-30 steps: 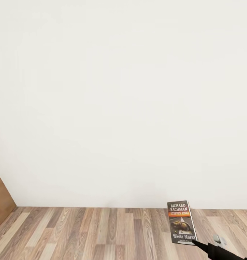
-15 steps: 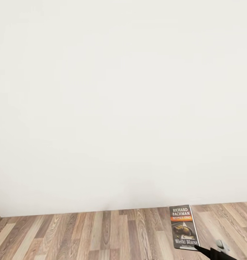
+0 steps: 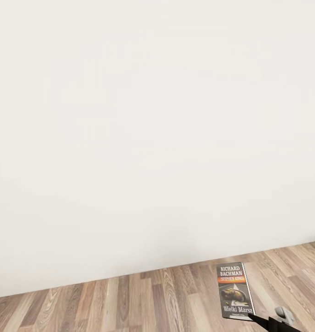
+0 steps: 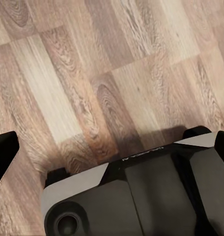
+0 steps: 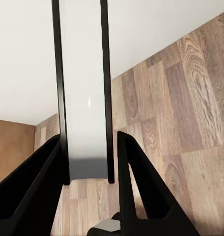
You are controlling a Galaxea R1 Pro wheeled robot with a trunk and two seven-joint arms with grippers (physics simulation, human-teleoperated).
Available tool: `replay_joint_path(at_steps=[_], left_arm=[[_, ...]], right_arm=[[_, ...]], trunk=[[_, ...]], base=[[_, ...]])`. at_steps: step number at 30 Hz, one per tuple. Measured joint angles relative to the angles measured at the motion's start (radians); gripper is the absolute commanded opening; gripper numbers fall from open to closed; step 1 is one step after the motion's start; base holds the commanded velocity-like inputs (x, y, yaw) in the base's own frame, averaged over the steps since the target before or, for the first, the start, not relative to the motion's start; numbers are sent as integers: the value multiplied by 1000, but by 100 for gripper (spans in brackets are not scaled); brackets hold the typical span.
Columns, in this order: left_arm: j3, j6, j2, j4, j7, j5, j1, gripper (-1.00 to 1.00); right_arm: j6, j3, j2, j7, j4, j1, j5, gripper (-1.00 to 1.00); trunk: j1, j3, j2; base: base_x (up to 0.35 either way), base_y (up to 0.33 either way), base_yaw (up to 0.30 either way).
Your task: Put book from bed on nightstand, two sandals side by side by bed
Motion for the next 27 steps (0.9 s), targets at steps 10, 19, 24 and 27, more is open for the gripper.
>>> replay_joint_path(at_steps=[10, 19, 24, 27], left_arm=[[0, 0, 0, 0, 0, 0, 0, 100], [0, 0, -1, 0, 0, 0, 1, 100], [0, 0, -1, 0, 0, 0, 0, 100], [0, 0, -1, 0, 0, 0, 1, 100]], right_arm=[[0, -1, 0, 0, 0, 0, 0, -100], [-1, 0, 0, 0, 0, 0, 0, -100], [0, 1, 1, 0, 0, 0, 1, -100], [0, 1, 0, 0, 0, 0, 1, -100]], trunk=[[0, 0, 0], [0, 0, 0], [0, 0, 0], [0, 0, 0]], base=[[71, 19, -23], [273, 127, 0], [301, 111, -28], [301, 95, -27]])
